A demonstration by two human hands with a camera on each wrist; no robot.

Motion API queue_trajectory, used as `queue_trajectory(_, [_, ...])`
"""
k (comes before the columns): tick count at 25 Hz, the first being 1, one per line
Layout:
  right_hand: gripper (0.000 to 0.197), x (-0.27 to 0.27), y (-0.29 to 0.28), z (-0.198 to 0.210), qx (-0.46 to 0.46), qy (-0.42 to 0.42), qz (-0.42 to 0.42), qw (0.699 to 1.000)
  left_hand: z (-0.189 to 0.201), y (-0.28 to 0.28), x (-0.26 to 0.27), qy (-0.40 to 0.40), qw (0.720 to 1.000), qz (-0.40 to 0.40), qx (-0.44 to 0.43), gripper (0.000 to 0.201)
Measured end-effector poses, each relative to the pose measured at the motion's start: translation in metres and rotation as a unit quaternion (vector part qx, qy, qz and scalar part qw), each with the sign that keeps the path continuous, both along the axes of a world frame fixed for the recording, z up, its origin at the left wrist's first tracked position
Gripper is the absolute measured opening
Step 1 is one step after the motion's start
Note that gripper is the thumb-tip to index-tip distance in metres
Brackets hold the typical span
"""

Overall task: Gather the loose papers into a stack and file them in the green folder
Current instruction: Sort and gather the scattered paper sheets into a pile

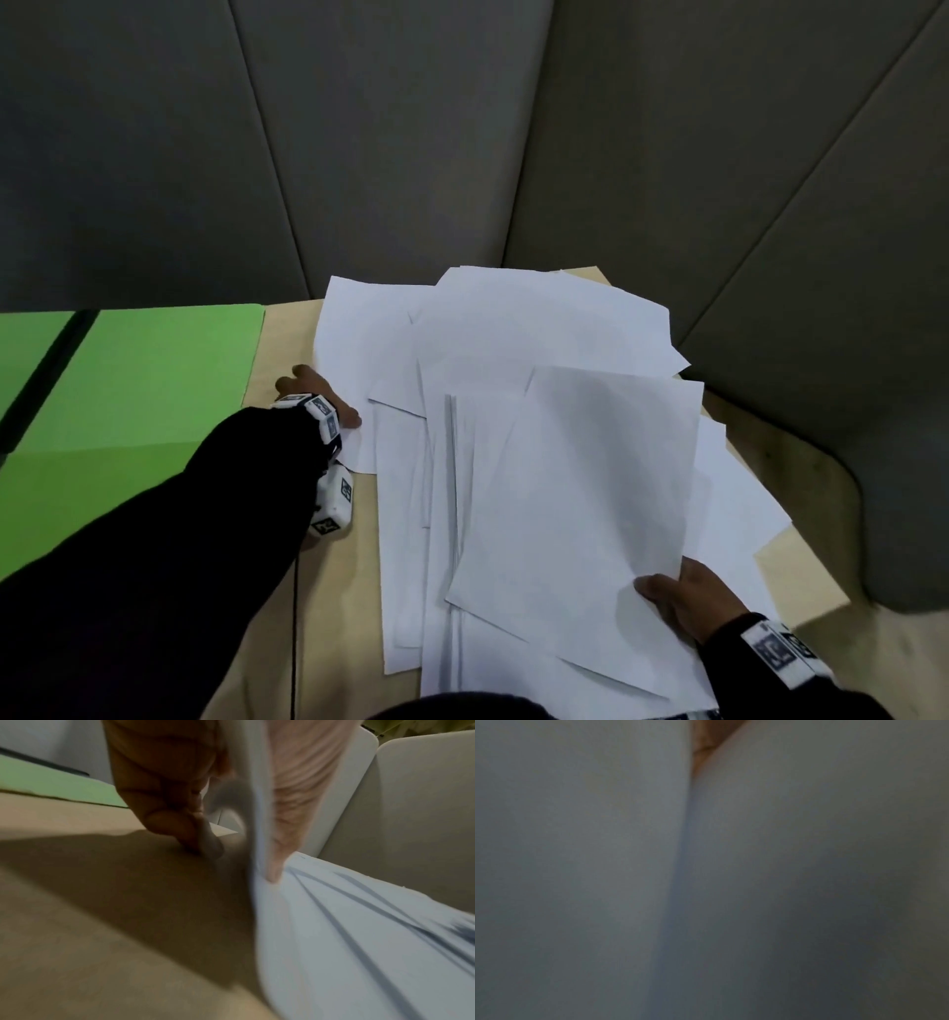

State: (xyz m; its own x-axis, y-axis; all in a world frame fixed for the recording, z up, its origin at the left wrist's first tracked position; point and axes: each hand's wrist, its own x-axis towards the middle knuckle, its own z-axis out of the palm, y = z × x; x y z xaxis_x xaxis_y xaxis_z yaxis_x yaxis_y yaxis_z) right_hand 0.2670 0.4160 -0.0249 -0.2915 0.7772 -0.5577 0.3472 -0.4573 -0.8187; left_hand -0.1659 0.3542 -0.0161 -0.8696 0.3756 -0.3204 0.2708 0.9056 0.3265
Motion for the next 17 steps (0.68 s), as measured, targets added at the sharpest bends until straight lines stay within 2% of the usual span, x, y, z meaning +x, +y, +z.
queue_trajectory(3, [0.018, 0.002, -0.006, -0.010, -0.020, 0.017, -0.013, 1.000, -0.005, 0.001, 0.001, -0.021, 0.999, -0.013, 0.024, 0.062])
queue_trajectory(6, [0.046, 0.002, -0.012, -0.024, -0.017, 0.022, 0.003, 1.000, -0.009, -0.010, 0.002, -0.045, 0.994, -0.017, 0.102, 0.042])
queue_trajectory(8, [0.042, -0.001, -0.019, -0.026, -0.015, 0.032, 0.000, 0.999, -0.003, -0.024, 0.001, -0.055, 0.986, -0.008, 0.157, 0.034])
queue_trajectory(11, [0.036, -0.004, -0.028, -0.025, -0.003, 0.057, -0.005, 0.998, 0.013, -0.051, -0.004, -0.005, 0.976, 0.022, 0.216, 0.033])
queue_trajectory(14, [0.038, -0.003, -0.032, -0.028, -0.002, 0.059, -0.017, 0.998, 0.043, -0.078, -0.007, 0.059, 0.950, 0.082, 0.295, 0.029])
queue_trajectory(17, [0.039, -0.003, -0.034, -0.030, 0.008, 0.035, -0.011, 0.999, 0.073, -0.100, -0.002, 0.083, 0.925, 0.108, 0.354, 0.027])
